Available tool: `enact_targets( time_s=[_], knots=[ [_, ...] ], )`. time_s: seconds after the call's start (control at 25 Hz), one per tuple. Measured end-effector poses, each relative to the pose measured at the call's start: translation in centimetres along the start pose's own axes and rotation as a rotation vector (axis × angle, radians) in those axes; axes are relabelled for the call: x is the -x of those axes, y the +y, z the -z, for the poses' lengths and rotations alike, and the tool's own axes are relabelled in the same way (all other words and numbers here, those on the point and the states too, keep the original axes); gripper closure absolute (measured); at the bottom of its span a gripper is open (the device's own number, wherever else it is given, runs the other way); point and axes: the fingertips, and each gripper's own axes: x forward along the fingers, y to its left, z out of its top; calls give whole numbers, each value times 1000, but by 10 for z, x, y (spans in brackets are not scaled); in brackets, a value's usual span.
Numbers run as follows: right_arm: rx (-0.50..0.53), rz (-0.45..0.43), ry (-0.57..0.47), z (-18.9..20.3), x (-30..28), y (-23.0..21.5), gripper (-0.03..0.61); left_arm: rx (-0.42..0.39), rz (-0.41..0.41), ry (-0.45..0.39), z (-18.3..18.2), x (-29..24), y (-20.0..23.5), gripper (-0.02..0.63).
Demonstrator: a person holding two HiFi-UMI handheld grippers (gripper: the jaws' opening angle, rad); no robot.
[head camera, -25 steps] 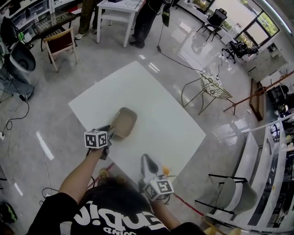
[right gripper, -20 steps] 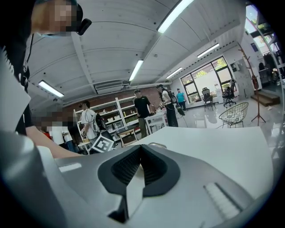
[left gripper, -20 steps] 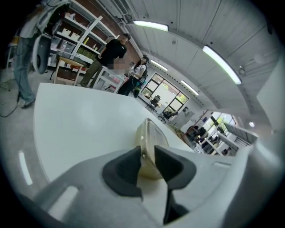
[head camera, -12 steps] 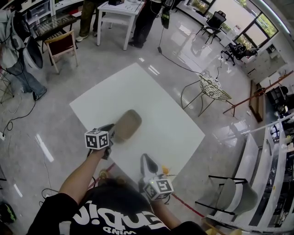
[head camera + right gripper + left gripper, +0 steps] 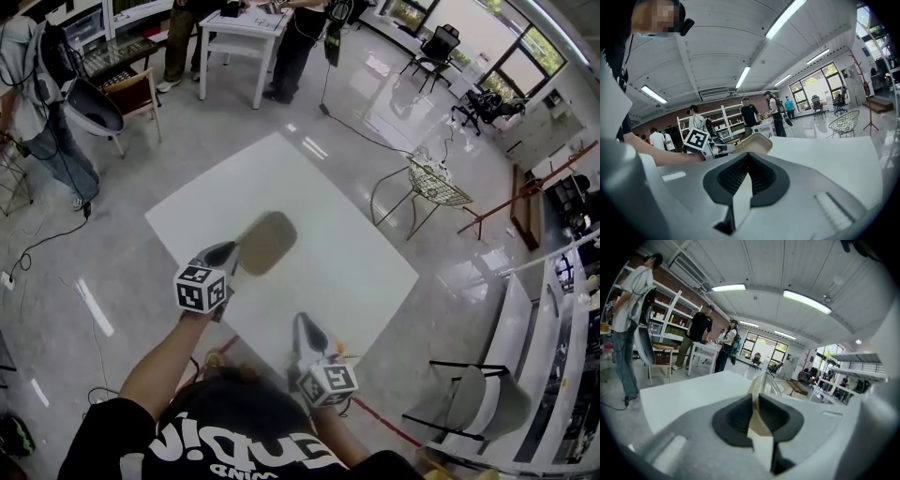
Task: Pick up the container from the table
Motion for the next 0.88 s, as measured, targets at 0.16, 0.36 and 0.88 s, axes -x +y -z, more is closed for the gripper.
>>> enact_targets(
  time_s=[0.16,0.36,0.88],
  knots=[
    [10,1,-17,-3,5,-6,579,-23,-5,-55,-23,20,-14,569],
    [20,-22,-23,-1,10,-5,580,-28,-6,-137,-43,62,-32,569],
    [32,-90,-13,-7,31,2,579,14,-58,-246,-24,147,-69,569]
  ],
)
